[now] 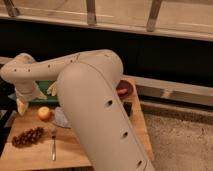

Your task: Place apple in metal cup

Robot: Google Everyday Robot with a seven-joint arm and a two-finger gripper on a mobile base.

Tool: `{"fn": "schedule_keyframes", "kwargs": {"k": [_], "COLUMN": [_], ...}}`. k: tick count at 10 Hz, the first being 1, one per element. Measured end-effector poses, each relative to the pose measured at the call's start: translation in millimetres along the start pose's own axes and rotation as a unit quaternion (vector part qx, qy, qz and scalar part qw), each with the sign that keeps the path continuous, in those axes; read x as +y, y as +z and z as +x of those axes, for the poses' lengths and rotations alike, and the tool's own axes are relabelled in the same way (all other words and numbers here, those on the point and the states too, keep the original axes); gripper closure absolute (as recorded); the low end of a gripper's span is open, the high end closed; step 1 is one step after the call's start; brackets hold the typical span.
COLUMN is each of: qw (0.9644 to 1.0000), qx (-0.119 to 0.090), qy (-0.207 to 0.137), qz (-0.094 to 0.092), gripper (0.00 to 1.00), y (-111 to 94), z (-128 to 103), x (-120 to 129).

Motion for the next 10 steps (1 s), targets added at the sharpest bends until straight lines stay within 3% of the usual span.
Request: {"fn": "schedule_keyframes", "kwargs": {"k": [3,10], "qw": [0.9998,0.9993], "qx": [0.018,0.037], "qy": [0.001,-0.01], "qz": [-0.002,0.002], "gripper": [0.22,0.22], "y": [46,95], "z": [-3,-10], "x": [-2,-15]}}
